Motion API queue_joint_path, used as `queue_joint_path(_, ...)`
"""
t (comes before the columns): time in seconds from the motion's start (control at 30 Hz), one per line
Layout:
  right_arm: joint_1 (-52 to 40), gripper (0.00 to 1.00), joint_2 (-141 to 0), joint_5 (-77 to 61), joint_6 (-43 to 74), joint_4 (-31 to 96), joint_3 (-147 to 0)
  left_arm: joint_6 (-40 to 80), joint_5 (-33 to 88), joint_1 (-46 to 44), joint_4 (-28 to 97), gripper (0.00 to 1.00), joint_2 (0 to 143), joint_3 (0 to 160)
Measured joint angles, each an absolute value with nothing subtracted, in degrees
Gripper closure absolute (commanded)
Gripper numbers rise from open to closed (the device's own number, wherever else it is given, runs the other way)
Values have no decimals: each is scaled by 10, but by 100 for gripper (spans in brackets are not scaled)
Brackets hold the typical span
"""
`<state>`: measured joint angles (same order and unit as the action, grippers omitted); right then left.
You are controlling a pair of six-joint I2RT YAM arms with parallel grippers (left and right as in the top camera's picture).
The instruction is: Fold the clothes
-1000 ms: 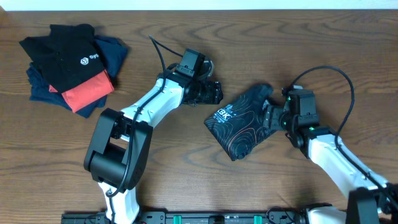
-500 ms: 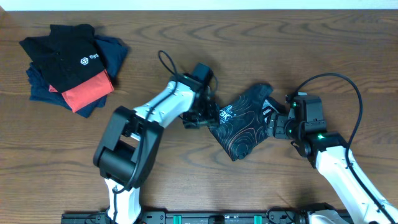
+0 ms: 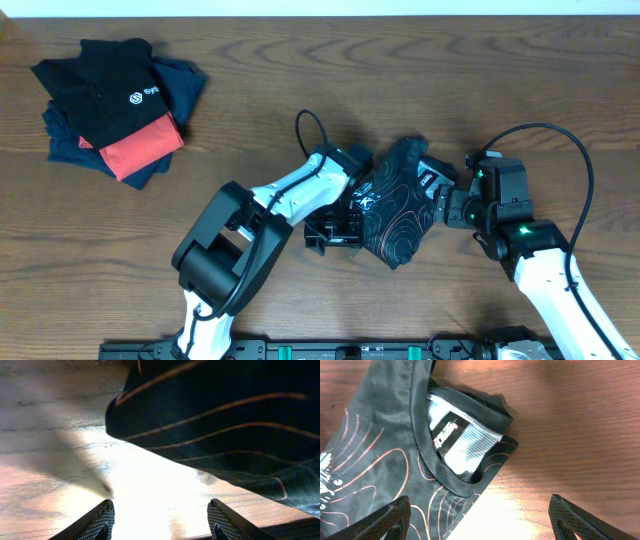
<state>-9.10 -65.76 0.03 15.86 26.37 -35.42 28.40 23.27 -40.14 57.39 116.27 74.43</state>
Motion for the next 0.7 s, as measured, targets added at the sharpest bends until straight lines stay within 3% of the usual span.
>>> queue_joint_path(0.1, -91, 12, -658, 10, 158, 270, -354, 279, 203, -396, 569, 34, 1151, 744)
queue_joint_path(0.2, -91, 11, -658, 15, 157, 270, -354, 244, 182, -377, 532, 18, 1116, 747)
queue_joint_path(0.3, -91, 11, -657, 18, 156, 271, -354, 173, 184, -348, 488, 12, 1072, 771)
queue_joint_path(0.7, -91, 9, -648, 23, 154, 291, -354, 9, 374, -239, 271, 4, 1101, 813)
